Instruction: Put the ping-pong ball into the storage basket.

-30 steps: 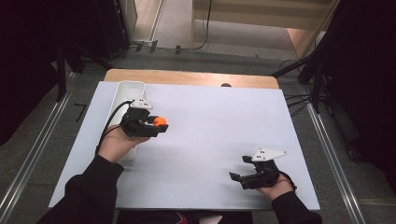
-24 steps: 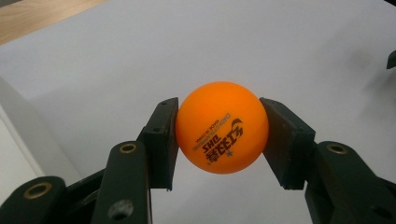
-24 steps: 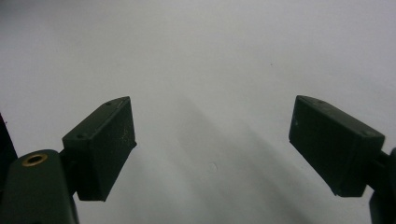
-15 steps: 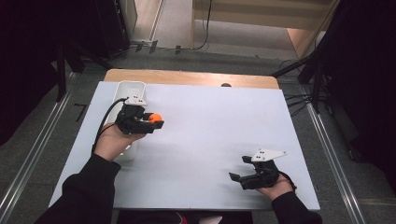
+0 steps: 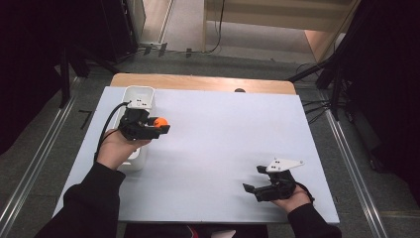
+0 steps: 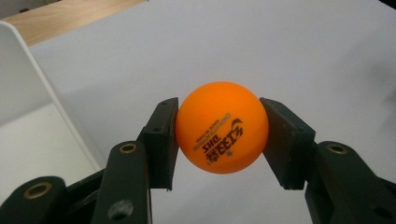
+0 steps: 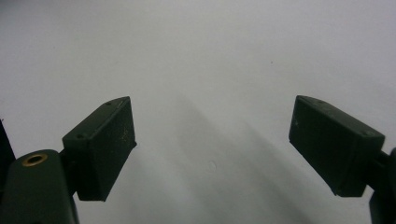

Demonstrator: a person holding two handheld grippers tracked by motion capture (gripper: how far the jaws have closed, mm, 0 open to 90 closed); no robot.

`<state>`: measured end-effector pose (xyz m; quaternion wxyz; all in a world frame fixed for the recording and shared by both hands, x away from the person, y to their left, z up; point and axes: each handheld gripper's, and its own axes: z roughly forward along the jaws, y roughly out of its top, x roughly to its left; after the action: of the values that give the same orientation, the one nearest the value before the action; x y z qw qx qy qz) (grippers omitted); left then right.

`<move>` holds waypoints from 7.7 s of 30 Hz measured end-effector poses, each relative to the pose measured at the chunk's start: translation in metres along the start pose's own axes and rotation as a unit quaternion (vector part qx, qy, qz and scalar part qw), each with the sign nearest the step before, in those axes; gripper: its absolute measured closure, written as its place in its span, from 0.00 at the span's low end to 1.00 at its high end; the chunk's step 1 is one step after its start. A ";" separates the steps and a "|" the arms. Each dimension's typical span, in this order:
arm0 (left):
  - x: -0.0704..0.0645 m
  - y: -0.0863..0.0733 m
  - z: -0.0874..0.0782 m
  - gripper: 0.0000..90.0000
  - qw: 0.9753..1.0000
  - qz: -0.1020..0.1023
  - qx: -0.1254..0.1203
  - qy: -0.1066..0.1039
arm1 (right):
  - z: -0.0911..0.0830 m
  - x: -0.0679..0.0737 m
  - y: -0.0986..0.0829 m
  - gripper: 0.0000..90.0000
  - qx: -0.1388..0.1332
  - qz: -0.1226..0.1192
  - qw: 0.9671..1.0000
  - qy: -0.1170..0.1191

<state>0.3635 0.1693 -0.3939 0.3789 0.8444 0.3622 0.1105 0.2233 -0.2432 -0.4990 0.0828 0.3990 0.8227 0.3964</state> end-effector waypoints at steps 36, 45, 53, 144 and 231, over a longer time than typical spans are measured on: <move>0.032 -0.004 -0.019 0.57 0.997 -0.051 -0.012 0.056 | 0.001 0.000 0.000 0.15 0.001 -0.002 1.000 0.000; 0.040 -0.006 -0.021 0.57 0.995 -0.065 -0.013 0.076 | 0.001 0.000 0.000 0.15 0.002 -0.002 1.000 0.002; 0.048 -0.008 -0.022 0.57 0.991 -0.087 -0.016 0.096 | 0.001 0.001 0.000 0.15 0.003 -0.002 1.000 0.002; 0.035 0.007 -0.018 0.34 0.996 -0.081 -0.020 0.031 | 0.002 0.002 0.000 0.15 0.006 -0.008 1.000 0.006; -0.030 -0.011 0.021 0.31 0.997 0.006 0.019 -0.072 | 0.001 0.002 0.000 0.15 0.006 -0.008 1.000 0.005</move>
<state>0.3461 0.1413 -0.4138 0.3874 0.8593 0.3310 0.0450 0.2220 -0.2416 -0.4994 0.0797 0.3912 0.8284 0.3929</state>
